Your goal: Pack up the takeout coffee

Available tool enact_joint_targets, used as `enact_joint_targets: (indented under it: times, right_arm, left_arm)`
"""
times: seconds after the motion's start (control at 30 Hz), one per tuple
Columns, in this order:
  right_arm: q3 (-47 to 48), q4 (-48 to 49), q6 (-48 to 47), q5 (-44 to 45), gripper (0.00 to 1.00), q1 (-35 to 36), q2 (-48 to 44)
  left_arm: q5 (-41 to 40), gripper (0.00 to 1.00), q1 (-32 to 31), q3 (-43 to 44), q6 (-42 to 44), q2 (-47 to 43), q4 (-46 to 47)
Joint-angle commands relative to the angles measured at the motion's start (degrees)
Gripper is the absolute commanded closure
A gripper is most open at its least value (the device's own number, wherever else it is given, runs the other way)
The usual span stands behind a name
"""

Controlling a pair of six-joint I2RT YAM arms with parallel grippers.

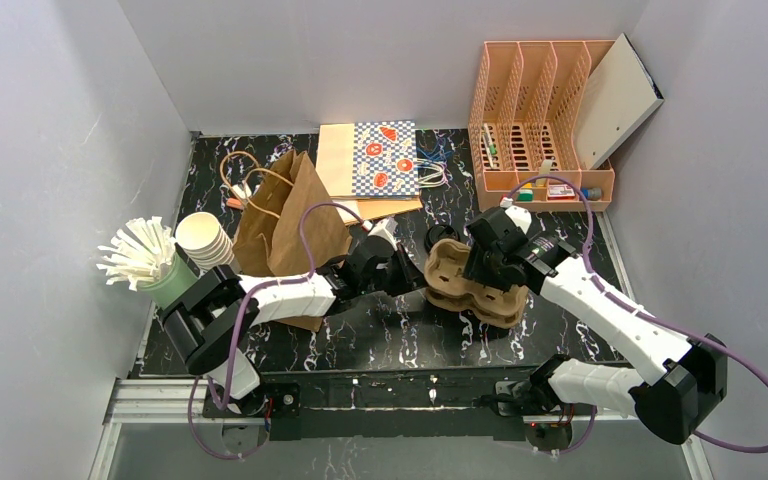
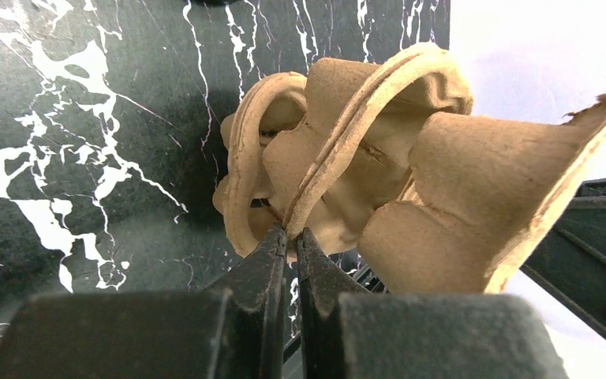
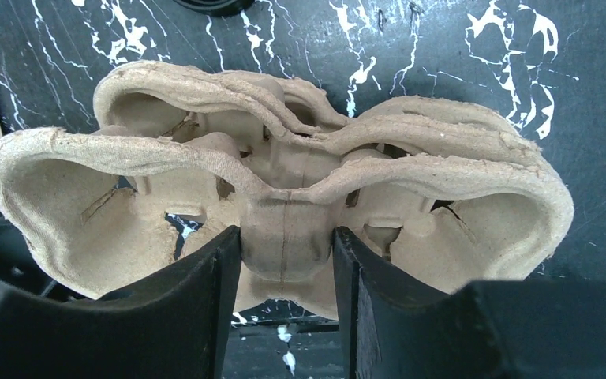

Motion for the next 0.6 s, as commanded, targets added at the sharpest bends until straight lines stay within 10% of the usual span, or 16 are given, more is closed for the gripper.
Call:
enact_joint_targets:
  times: [0.0,0.57]
  right_arm:
    - [2.31,-2.22,-1.22,-0.37,0.47,-0.20,-1.13]
    - [5.43,-7.16,-2.32,0.41,0.45,-0.26,-0.38]
  left_arm:
    - [2.66,1.00,-1.08,1.56,-2.53,-1.96,-3.09]
    - [8.44,0.99,-2.34,2.90,-9.32,-4.45,-3.84]
